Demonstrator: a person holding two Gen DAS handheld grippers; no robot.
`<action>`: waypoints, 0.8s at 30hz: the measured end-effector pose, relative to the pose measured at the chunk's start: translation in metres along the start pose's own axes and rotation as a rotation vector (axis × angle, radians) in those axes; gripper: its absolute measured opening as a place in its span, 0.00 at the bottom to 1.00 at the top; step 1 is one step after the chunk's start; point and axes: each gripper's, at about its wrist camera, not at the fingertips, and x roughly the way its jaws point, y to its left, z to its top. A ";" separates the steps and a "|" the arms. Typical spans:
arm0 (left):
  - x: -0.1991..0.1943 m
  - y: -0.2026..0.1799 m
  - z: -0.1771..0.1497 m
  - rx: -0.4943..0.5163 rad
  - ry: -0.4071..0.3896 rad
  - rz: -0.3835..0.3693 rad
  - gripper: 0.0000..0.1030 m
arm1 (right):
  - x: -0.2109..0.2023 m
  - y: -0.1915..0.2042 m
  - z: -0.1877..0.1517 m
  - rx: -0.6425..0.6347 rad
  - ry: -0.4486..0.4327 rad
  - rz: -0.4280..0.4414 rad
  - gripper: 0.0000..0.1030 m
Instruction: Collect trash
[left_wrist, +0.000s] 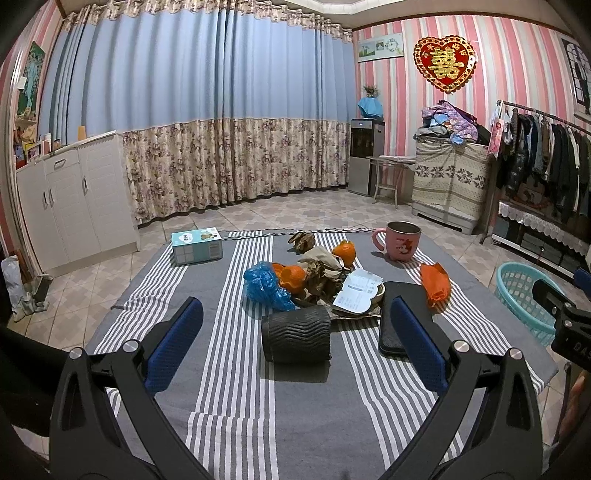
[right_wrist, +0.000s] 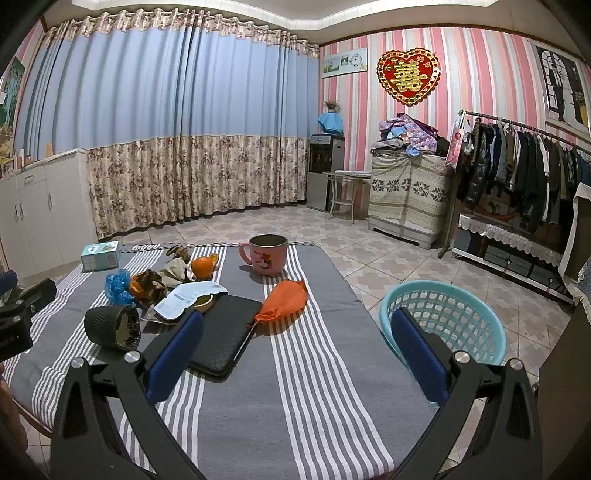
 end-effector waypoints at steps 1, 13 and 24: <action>0.000 0.000 0.000 0.001 0.001 0.000 0.95 | 0.000 0.000 0.000 -0.001 -0.001 0.000 0.96; 0.000 0.000 0.000 0.001 0.003 -0.002 0.95 | -0.001 -0.001 0.000 -0.001 -0.003 -0.002 0.96; 0.010 -0.001 -0.001 0.018 0.013 -0.007 0.95 | 0.003 -0.001 0.000 -0.013 0.003 -0.014 0.96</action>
